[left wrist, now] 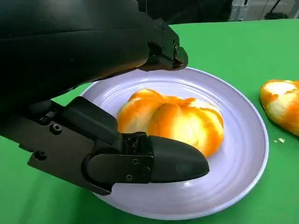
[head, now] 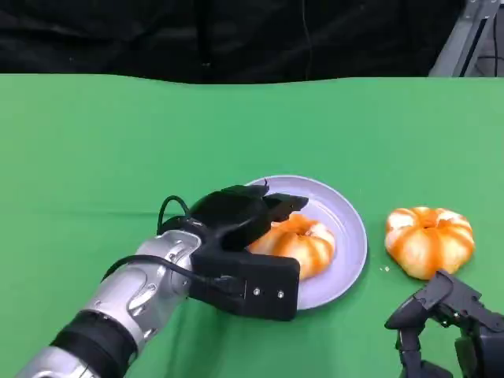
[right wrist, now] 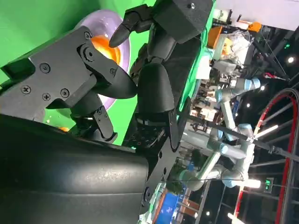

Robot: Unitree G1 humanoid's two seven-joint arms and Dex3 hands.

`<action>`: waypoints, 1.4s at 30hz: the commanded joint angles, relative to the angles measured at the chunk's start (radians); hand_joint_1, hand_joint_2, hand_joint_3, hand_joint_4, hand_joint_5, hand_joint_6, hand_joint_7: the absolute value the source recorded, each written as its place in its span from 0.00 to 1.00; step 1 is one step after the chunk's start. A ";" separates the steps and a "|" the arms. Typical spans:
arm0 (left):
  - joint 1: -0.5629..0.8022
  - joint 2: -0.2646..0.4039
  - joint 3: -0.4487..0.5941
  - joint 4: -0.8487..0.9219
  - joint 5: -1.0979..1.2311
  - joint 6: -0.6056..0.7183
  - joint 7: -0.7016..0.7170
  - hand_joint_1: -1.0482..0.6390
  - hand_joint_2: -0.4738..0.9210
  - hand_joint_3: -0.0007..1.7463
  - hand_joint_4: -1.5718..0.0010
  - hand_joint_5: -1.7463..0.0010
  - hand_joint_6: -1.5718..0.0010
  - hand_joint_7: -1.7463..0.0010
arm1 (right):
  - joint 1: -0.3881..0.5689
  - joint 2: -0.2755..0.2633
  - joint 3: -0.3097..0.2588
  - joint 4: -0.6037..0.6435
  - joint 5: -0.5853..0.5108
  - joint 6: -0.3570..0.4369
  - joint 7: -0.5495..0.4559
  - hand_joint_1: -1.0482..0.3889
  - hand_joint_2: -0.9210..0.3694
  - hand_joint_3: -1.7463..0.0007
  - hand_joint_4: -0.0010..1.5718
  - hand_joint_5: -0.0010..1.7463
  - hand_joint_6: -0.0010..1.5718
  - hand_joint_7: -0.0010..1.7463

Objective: Grasp the bread from the table and place it into the plate.

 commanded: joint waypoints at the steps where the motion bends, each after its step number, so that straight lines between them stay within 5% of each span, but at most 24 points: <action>1: 0.006 0.018 0.012 -0.013 -0.004 -0.005 0.008 0.02 1.00 0.31 0.92 0.97 0.85 0.98 | 0.001 -0.010 -0.008 0.004 0.016 -0.011 -0.001 0.66 0.32 0.32 0.53 1.00 0.48 0.87; 6: 0.006 0.018 0.012 -0.013 -0.004 -0.005 0.009 0.02 1.00 0.31 0.92 0.98 0.85 0.99 | 0.001 -0.010 -0.008 0.004 0.016 -0.011 -0.001 0.66 0.32 0.32 0.53 1.00 0.48 0.87; 13: 0.367 0.073 0.341 -0.549 -0.554 0.097 -0.255 0.25 1.00 0.14 0.72 0.93 0.69 0.96 | -0.001 -0.003 -0.014 -0.006 -0.002 0.020 -0.012 0.64 0.32 0.32 0.53 1.00 0.48 0.87; 29: 0.640 0.089 0.525 -0.943 -0.979 0.383 -0.381 0.53 1.00 0.20 0.58 0.88 0.56 0.93 | -0.007 -0.014 -0.016 0.006 0.002 0.000 -0.006 0.64 0.32 0.32 0.53 1.00 0.48 0.87; 32: 0.668 0.088 0.551 -0.975 -1.050 0.426 -0.391 0.62 0.93 0.39 0.61 0.59 0.51 0.91 | -0.006 -0.015 -0.016 0.003 0.001 0.003 -0.005 0.64 0.32 0.32 0.53 1.00 0.48 0.87; 35: 0.704 0.082 0.575 -0.997 -1.103 0.454 -0.389 0.63 0.92 0.42 0.65 0.50 0.50 0.91 | -0.013 -0.020 -0.019 0.014 0.012 -0.012 -0.002 0.64 0.32 0.32 0.53 1.00 0.48 0.87; 36: 0.741 0.079 0.598 -1.004 -1.142 0.458 -0.399 0.66 0.83 0.59 0.60 0.29 0.43 0.73 | -0.017 -0.022 -0.022 0.021 0.018 -0.021 -0.001 0.64 0.32 0.31 0.54 1.00 0.48 0.87; 37: 0.767 0.078 0.614 -1.010 -1.171 0.461 -0.407 0.68 0.75 0.76 0.54 0.12 0.47 0.37 | -0.020 -0.024 -0.024 0.026 0.021 -0.027 -0.001 0.65 0.32 0.31 0.54 1.00 0.48 0.87; 38: 0.782 0.079 0.624 -1.013 -1.188 0.462 -0.412 0.69 0.73 0.82 0.52 0.06 0.50 0.23 | -0.022 -0.024 -0.026 0.030 0.023 -0.031 0.000 0.65 0.32 0.30 0.54 1.00 0.48 0.87; 42: 0.835 0.096 0.665 -1.030 -1.251 0.507 -0.410 0.72 0.73 0.92 0.41 0.00 0.50 0.04 | -0.018 -0.022 -0.028 0.024 0.026 -0.018 0.005 0.65 0.32 0.30 0.54 1.00 0.48 0.87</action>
